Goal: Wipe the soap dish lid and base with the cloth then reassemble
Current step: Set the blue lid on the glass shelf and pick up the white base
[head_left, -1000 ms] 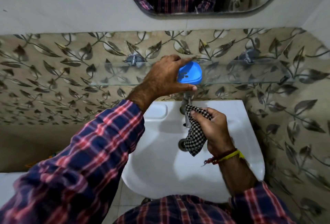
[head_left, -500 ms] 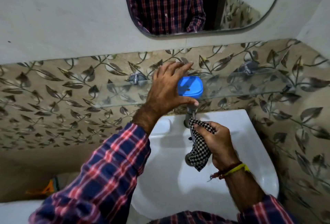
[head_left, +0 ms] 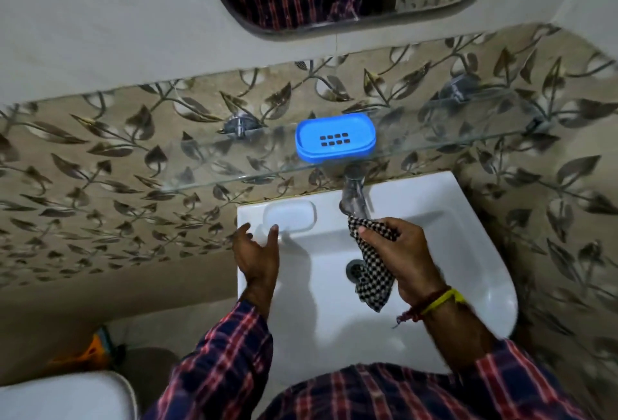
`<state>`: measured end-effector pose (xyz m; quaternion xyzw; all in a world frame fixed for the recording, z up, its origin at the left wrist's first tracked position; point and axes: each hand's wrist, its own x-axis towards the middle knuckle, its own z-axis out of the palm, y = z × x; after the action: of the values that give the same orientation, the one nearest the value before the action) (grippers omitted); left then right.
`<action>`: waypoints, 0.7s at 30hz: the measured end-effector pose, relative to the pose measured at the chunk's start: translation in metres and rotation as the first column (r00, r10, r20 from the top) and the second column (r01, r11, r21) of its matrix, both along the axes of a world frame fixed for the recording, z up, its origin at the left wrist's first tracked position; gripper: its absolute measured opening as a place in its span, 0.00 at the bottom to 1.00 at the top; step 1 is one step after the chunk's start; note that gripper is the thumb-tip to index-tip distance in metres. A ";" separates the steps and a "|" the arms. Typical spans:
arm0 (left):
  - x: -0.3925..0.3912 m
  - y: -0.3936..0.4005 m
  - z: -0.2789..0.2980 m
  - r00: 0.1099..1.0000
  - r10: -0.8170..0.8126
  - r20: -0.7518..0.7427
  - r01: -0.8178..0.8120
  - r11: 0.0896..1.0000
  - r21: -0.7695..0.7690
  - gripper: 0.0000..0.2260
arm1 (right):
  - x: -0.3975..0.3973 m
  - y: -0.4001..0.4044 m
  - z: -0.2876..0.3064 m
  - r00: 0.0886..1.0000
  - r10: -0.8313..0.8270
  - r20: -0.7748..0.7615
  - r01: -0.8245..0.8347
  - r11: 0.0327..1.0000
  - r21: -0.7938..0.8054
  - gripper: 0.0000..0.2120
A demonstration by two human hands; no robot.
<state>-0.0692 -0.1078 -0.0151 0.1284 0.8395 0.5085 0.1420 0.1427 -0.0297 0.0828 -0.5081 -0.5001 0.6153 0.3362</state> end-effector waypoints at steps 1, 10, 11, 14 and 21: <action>-0.008 0.001 -0.007 0.988 0.048 0.145 -0.045 0.999 -0.025 0.30 | 0.001 -0.001 0.002 1.000 0.002 -0.002 -0.002 1.000 -0.004 0.03; -0.028 0.028 -0.025 0.870 0.037 0.492 -0.028 0.999 -0.026 0.15 | 0.000 -0.009 0.022 0.997 -0.040 -0.067 0.037 0.998 -0.051 0.02; -0.025 0.031 -0.023 0.876 0.038 0.481 -0.033 0.999 -0.019 0.14 | 0.000 -0.009 0.022 0.997 -0.046 -0.069 0.043 0.998 -0.049 0.02; -0.014 0.036 -0.009 0.893 0.039 0.449 -0.067 0.997 0.048 0.07 | 0.002 -0.008 0.019 0.996 -0.060 -0.064 0.057 0.997 -0.050 0.02; 0.018 0.002 -0.003 0.964 -0.257 -0.065 0.254 0.966 -0.049 0.10 | 0.008 -0.010 0.011 0.998 -0.065 -0.024 0.063 0.996 -0.068 0.04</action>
<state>-0.0514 -0.1053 -0.0182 0.2506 0.8306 0.4640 0.1791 0.1502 -0.0398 0.0933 -0.5269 -0.4581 0.6273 0.3450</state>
